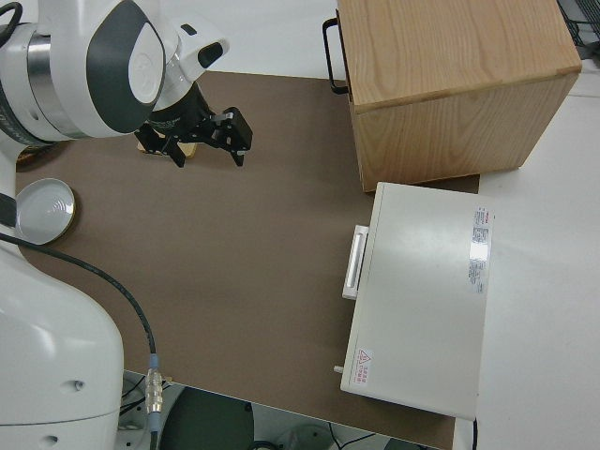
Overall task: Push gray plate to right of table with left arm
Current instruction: 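Move the left gripper down toward the gray plate's near edge, then lower the left gripper against the gray plate's rim nearest the robot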
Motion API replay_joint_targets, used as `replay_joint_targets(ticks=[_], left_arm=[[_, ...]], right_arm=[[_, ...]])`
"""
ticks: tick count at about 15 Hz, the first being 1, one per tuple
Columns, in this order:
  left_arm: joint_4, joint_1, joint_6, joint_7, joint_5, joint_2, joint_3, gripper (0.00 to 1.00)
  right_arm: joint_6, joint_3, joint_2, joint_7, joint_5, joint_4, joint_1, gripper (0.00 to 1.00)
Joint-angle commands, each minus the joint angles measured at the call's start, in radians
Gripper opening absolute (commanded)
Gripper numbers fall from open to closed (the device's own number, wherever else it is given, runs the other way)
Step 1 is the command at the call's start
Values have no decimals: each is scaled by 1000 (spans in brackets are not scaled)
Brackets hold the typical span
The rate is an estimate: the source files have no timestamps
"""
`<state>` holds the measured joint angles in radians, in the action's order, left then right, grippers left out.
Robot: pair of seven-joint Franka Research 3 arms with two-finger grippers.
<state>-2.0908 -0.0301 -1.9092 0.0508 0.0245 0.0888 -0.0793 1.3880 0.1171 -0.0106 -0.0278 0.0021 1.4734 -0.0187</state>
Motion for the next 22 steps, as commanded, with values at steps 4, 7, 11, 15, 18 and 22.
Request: replay_joint_targets(ticks=[4, 7, 11, 15, 18, 22], left_arm=[[-166, 10, -152, -11, 9, 48, 3, 998], [-221, 10, -212, -11, 9, 54, 3, 998], [-297, 10, -321, -11, 9, 55, 4, 998], [-385, 10, -459, -12, 9, 52, 4, 993], [-414, 9, -519, -17, 9, 40, 6, 991], [-434, -1, -580, -69, 9, 14, 22, 989]], right_arm=[[-12, 15, -6, 0, 10, -4, 20, 983], [-12, 15, -6, 0, 10, -4, 20, 983], [-12, 13, -6, 0, 10, -4, 20, 983], [-12, 15, -6, -1, 10, -4, 20, 983], [-12, 15, -6, 0, 10, -4, 20, 983], [-12, 15, -6, -1, 10, -4, 20, 983]])
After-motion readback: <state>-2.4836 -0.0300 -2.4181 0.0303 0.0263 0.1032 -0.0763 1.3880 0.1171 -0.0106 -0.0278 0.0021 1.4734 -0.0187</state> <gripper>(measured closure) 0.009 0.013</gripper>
